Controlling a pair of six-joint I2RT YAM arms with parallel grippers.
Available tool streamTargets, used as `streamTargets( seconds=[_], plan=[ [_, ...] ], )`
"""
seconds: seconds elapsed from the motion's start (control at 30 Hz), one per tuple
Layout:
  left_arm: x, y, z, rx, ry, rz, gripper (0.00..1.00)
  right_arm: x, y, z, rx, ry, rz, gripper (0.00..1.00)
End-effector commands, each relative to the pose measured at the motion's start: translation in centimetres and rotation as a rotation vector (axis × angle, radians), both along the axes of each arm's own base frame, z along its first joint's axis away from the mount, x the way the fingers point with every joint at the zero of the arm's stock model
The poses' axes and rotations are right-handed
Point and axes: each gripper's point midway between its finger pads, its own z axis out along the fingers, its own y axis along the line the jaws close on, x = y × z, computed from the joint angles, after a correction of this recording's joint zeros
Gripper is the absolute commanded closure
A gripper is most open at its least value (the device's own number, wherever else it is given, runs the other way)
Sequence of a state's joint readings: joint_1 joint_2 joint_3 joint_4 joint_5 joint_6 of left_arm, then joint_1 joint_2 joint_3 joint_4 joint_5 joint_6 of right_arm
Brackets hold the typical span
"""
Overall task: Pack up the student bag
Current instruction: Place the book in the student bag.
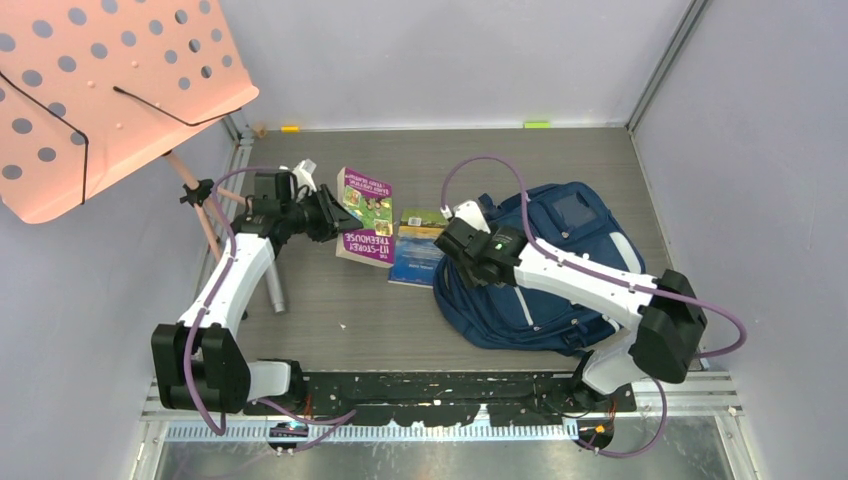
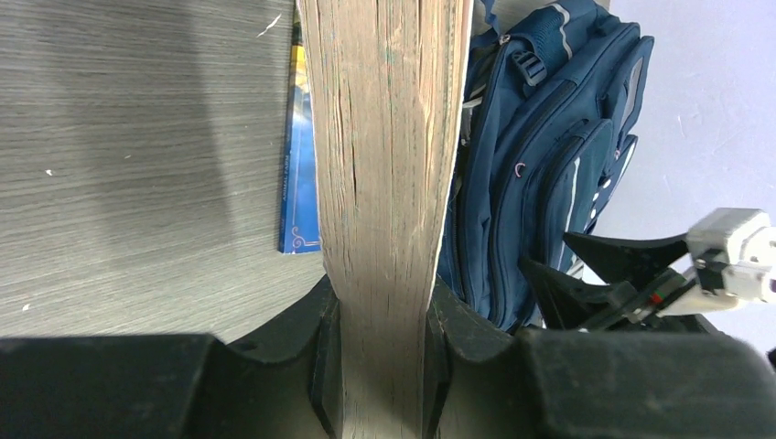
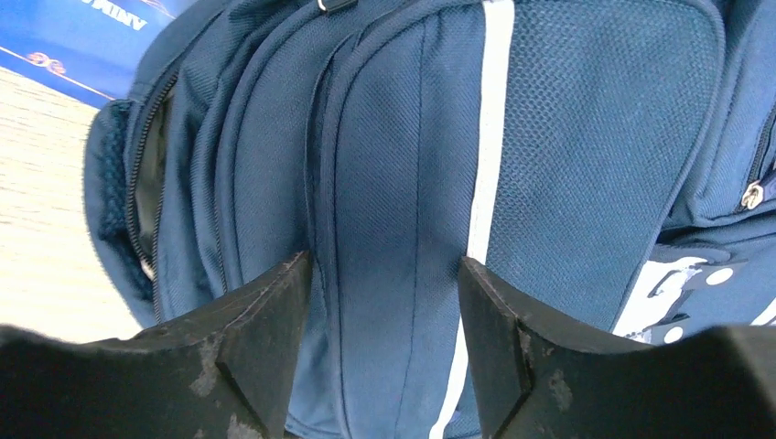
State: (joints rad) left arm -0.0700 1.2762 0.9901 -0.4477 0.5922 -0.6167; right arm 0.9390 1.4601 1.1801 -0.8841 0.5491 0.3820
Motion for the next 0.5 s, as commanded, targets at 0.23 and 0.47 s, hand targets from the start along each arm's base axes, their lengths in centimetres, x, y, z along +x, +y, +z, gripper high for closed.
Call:
streamTargets(
  seconds=[0.23, 0.47],
  plan=[
    [-0.3, -0.7, 3.1, 0.004, -0.143, -0.105, 1.00, 2.6, -1.1, 2.0, -0.086, -0.167, -0.054, 0.95],
    [-2.5, -4.4, 2.9, -0.028, -0.130, -0.310, 1.00, 3.4, -0.3, 9.3, 0.148, -0.256, -0.085, 0.99]
  ],
)
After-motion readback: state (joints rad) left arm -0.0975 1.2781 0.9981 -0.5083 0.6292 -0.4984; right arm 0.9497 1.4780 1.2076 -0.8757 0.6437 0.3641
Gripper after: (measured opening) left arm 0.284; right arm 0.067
